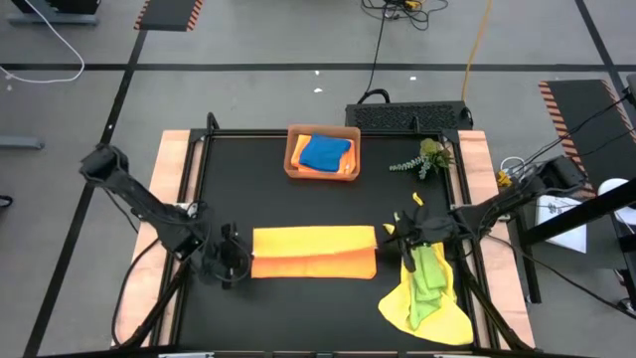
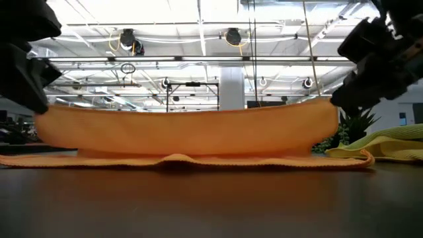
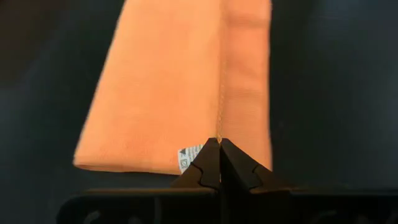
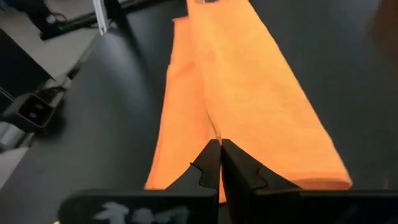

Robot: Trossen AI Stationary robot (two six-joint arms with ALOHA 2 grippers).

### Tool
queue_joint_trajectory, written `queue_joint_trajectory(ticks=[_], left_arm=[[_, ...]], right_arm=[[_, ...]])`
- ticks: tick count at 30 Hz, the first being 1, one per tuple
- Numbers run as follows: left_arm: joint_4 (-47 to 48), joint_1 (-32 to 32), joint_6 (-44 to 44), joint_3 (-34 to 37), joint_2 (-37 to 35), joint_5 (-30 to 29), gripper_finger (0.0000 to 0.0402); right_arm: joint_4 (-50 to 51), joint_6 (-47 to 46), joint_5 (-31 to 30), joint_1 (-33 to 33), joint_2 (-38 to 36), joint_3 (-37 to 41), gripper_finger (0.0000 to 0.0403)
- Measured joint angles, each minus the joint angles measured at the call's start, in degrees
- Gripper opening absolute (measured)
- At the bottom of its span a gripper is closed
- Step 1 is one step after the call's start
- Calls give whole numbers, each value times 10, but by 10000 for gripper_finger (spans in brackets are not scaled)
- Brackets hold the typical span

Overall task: Fold microfiber towels
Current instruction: Fold the orange towel

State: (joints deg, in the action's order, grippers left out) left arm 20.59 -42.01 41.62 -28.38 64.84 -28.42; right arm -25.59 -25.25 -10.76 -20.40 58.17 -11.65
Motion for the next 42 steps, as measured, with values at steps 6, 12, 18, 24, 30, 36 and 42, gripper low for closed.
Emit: queue_joint_trajectory(ticks=[6,12,18,24,30,36,42], left_arm=[[-2,-18,26,0,8,0,0],[8,-19,43,0,8,0,0],[30,-19,64,0,8,-1,0],[44,-14,91,0,8,6,0],[42,-15,120,0,8,37,1],[-14,-15,127,0,8,45,25],[-77,-15,118,0,8,46,52]], right_arm=[[-70,-11,-15,-26,0,24,0],[-74,-13,-29,-50,0,24,0],[-79,-29,-60,-75,12,24,0],[-124,-33,-71,-89,79,10,0],[-128,-50,-67,-103,151,-10,0],[-142,-69,-24,-108,184,-10,3],[-165,-71,6,-108,182,-10,43]])
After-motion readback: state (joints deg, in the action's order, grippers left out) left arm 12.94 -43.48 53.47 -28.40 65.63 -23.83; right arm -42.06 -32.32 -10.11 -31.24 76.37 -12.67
